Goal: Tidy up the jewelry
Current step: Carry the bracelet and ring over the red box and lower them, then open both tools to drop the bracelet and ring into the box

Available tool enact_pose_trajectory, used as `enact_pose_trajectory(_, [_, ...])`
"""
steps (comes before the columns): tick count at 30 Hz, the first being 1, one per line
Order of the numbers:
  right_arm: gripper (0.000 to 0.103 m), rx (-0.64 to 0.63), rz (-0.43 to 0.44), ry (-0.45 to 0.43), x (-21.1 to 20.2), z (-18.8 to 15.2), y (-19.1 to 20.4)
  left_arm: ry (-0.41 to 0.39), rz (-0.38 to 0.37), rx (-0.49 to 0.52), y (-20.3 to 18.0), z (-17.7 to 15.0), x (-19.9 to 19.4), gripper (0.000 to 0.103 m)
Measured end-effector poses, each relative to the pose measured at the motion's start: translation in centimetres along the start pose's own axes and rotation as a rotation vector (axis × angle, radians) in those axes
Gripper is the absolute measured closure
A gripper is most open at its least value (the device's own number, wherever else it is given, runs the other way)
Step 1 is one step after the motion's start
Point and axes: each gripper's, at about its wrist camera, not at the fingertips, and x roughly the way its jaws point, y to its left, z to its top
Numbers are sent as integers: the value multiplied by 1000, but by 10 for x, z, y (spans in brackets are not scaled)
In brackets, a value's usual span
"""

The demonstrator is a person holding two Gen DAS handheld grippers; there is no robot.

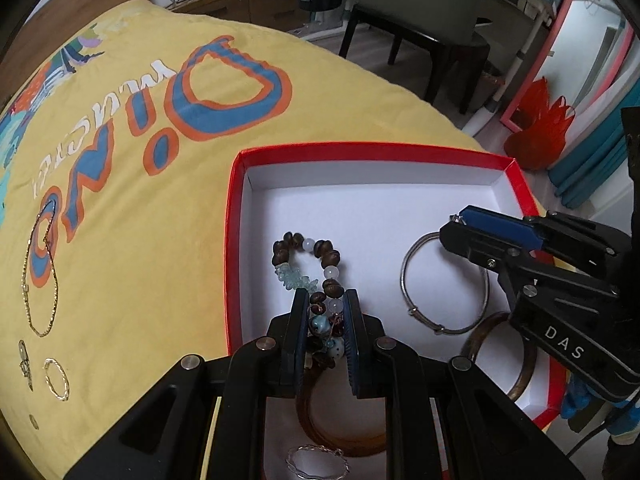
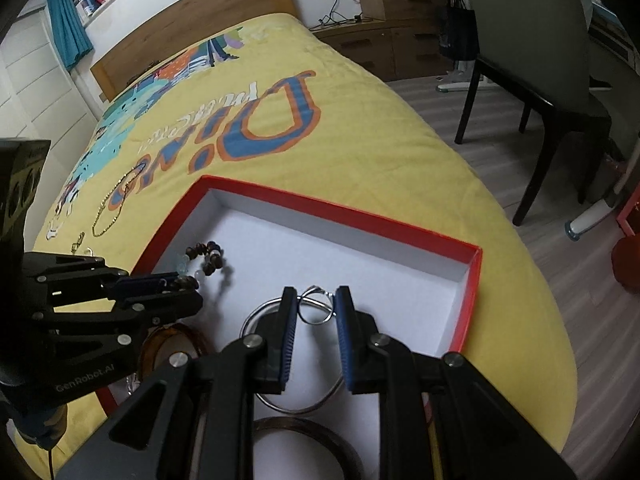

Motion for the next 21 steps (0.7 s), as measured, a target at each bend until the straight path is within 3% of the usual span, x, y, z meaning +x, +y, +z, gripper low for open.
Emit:
enact_pose_trajectory(12, [84, -34, -1, 8, 2, 0, 4, 15, 17, -3, 3, -6, 2, 86])
enact_pose_trajectory(21, [75, -37, -10, -8, -12, -5, 8, -18, 12, 2, 2, -7, -18, 73])
